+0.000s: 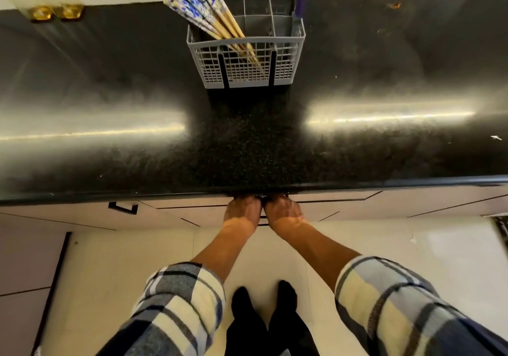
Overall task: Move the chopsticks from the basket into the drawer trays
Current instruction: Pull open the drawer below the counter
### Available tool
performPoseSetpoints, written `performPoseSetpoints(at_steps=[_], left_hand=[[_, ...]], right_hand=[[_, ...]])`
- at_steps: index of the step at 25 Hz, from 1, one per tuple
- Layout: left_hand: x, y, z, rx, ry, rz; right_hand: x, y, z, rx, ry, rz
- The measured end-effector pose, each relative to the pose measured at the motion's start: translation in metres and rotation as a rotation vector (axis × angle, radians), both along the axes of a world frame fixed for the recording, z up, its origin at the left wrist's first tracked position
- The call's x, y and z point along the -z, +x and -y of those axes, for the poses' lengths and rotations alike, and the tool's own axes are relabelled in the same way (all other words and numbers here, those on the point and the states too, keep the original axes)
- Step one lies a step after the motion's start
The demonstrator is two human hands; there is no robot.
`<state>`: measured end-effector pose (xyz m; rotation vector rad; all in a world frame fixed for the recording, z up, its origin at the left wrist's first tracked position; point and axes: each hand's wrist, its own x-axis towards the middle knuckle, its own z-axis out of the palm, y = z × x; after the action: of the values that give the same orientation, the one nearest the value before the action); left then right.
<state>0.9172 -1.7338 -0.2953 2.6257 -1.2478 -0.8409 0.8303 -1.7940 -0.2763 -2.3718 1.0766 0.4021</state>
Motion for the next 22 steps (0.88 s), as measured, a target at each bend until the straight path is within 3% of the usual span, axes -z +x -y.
performPoseSetpoints(at_steps=[5,11,14,18,22], left_hand=[[-0.011,0.008,0.009,0.133,-0.096,0.086],[-0.007,0.003,0.002,0.224,0.129,0.176],[-0.017,-0.007,-0.008,0.274,0.249,0.153],[-0.023,-0.018,-0.018,0.135,0.244,0.032],[-0.017,-0.03,-0.039,0.245,0.279,0.021]], right_hand=[[-0.009,0.0,0.0,-0.038,-0.02,-0.033],[-0.006,-0.003,-0.006,-0.121,-0.074,-0.144],[-0.004,-0.012,-0.016,-0.165,-0.074,-0.173],[-0.007,-0.021,-0.028,-0.132,-0.025,-0.121],[-0.011,-0.037,-0.049,-0.133,0.011,-0.101]])
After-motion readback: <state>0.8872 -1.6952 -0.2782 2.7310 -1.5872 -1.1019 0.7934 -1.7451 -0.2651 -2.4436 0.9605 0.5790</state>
